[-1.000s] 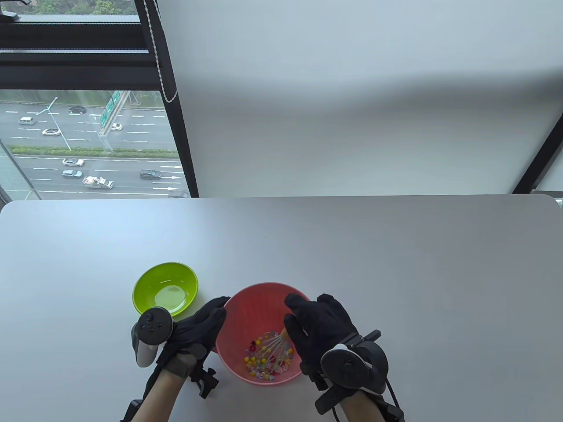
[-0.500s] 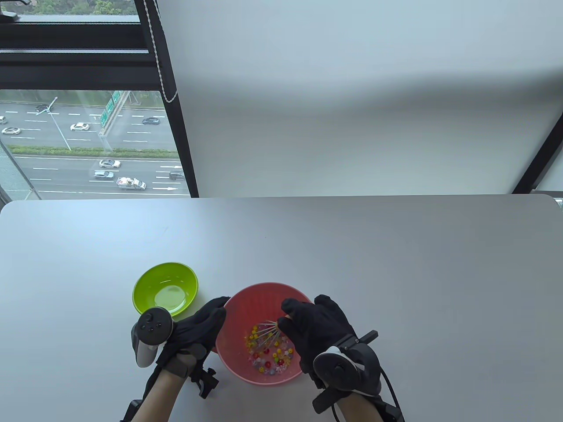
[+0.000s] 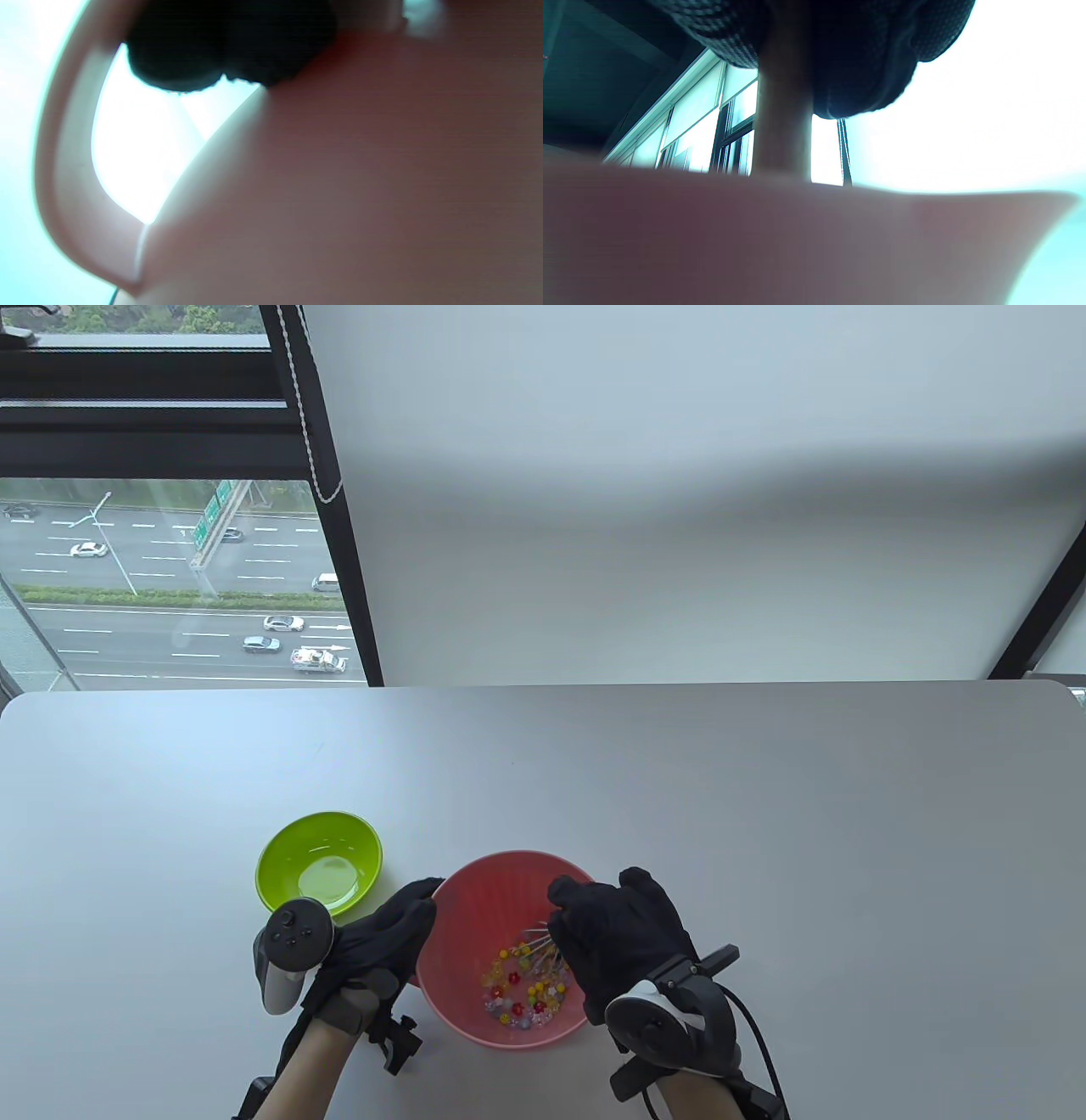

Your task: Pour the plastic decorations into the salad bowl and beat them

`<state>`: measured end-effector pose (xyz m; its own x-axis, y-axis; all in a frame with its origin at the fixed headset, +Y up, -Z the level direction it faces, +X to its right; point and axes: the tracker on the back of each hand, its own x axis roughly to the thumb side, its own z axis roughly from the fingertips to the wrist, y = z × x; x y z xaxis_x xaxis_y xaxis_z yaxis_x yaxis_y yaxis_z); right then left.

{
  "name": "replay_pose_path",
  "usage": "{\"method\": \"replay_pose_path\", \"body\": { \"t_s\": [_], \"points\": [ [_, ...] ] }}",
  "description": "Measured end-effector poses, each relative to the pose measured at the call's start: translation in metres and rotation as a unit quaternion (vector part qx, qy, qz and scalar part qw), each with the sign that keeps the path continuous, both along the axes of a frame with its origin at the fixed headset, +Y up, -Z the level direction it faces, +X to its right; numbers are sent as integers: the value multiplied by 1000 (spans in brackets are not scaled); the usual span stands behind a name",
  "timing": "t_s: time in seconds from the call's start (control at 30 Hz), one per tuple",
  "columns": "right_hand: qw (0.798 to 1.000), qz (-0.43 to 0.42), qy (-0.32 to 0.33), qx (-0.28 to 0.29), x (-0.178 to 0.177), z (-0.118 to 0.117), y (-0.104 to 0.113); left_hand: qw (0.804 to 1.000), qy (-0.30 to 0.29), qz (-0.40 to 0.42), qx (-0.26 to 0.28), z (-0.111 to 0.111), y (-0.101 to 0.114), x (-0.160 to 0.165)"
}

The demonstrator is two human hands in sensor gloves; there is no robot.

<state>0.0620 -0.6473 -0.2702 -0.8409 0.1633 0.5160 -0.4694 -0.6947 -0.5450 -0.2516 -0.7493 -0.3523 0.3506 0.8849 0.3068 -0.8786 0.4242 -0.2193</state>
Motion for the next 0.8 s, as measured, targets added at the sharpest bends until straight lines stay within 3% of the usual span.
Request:
{"method": "replay_pose_path", "body": {
  "t_s": [0.23,0.8],
  "points": [
    [1000,-9,-3,6,5,2,2,1000,0,0,0,0,0,0],
    [995,-65,51,-59,-2,-4,-5,1000,0,0,0,0,0,0]
  ]
}}
